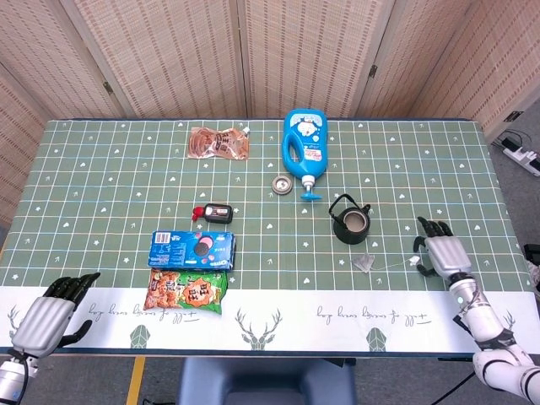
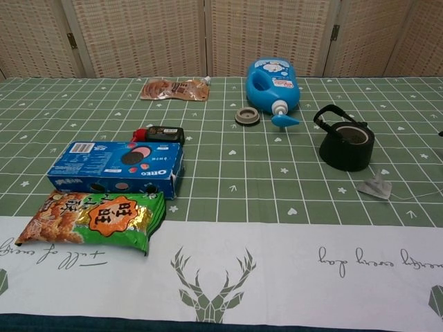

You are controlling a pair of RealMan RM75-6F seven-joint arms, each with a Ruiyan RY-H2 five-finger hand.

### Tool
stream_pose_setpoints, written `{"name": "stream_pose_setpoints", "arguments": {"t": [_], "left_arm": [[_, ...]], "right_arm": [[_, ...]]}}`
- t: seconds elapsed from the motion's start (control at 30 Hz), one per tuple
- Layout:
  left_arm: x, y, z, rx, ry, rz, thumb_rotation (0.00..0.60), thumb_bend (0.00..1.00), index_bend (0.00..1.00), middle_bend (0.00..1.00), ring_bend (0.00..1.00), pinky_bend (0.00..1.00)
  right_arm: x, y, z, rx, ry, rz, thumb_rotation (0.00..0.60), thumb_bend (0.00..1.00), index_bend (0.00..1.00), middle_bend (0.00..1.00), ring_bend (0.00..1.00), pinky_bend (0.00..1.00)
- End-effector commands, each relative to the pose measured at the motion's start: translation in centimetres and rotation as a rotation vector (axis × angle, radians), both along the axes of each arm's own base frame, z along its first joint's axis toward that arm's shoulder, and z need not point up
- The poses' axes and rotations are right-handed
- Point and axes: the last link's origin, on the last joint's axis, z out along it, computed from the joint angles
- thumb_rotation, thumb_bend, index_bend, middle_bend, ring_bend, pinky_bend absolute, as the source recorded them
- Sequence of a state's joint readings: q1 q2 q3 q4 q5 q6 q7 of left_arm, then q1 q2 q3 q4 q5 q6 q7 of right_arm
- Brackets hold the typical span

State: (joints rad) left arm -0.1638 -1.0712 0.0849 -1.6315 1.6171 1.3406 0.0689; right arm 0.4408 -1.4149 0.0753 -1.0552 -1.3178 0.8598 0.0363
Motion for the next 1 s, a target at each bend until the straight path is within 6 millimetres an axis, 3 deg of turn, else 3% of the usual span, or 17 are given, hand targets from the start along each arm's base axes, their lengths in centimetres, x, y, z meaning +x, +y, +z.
{"name": "stream_pose_setpoints", "arguments": {"t": [0.03,0.63,1.0], "left_arm": [[0.0,0.0,0.0,0.001,0.000,0.000,0.600,0.33,0.00,0.10,0.14,0.13],[-0.1,0.1,0.1,0.004,-0.006,0.004,0.600,0.33,0.00,0.10,0.14,0.13],[-0.1,0.0,0.2,0.003,-0.006,0.001,0.600,0.33,0.00,0.10,0.14,0.13]], "right_arm": [[0.0,0.0,-0.2,0.004,0.002,0.001,0.600,0.32,0.42,0.00,0.00,0.00],[0.1,-0.5,-0.9,0.019,0.005,-0.007,0.600,0.33,0.49,0.00,0.00,0.00],[-0.1,-0.7,-1.2,0.033,0.025,-0.024,0.600,0.39,0.54,0.00,0.00,0.00]]}}
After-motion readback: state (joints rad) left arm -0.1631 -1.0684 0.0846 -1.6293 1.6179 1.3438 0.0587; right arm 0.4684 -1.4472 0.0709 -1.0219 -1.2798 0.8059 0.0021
